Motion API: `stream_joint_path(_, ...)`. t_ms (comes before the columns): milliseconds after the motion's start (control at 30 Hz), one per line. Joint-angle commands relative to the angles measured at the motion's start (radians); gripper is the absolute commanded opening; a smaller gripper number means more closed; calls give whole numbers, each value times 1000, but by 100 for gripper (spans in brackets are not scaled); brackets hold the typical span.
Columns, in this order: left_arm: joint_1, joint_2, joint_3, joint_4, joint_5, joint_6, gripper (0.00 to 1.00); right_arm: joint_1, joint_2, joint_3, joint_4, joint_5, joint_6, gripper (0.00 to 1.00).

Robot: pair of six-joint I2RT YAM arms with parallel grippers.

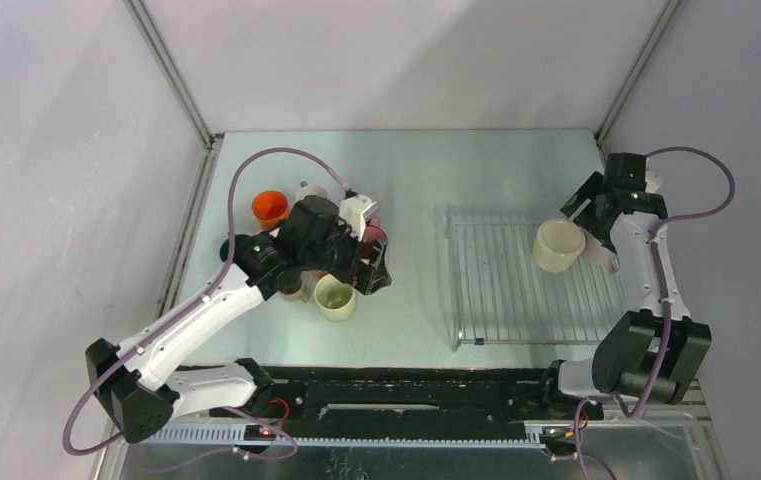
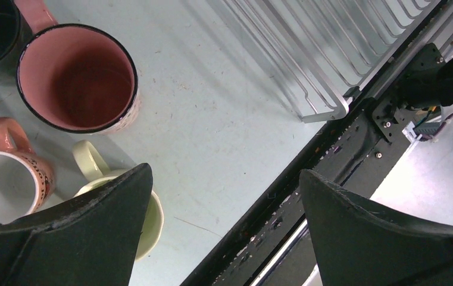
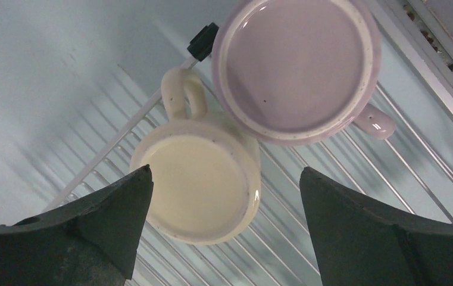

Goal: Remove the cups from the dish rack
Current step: Adjust the cup in the dish rack.

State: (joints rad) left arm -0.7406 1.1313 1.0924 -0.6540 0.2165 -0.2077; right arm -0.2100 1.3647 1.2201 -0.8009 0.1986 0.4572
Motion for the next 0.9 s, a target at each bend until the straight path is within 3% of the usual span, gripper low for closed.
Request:
stream_joint_path(0, 22, -31, -28, 62, 58, 31, 100, -15, 15, 31, 49, -4, 56, 100)
stream_joint_path(400, 46, -71, -79, 95, 92, 21, 100, -13, 17, -35, 110, -8, 196, 100)
stream_joint_path(867, 52, -78, -88, 100, 108, 17, 100, 37, 52, -74, 138, -43, 225, 100)
